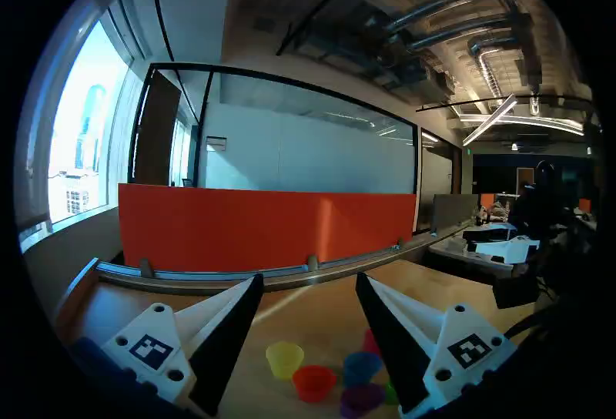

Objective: Pour water

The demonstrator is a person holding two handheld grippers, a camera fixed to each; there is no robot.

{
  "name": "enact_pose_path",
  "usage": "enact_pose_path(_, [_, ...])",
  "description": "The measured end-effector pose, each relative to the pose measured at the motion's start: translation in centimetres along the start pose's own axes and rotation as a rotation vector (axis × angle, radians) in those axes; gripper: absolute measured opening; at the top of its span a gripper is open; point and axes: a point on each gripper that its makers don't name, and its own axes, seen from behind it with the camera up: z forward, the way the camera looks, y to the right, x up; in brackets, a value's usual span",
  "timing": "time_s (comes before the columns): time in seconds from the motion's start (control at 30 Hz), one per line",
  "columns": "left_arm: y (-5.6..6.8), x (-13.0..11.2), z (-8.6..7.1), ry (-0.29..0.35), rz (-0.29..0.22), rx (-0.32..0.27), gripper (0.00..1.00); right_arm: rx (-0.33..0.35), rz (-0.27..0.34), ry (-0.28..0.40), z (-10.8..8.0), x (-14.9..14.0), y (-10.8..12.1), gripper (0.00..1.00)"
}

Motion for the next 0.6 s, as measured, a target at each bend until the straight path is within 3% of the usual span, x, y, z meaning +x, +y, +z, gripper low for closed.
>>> enact_pose_path(0.3, [0.4,-1.1,0.5,-0.046,0.041,-0.037,0.88,0.066,-0.019,-0.051,0.1,-1.2,-1.4,0.99])
enact_pose_path(0.6, [0.9,-1.8,1.1,-0.085,0.035,-0.11,0.88,0.137,-0.062,-0.113,0.1,-2.6,-2.7,0.99])
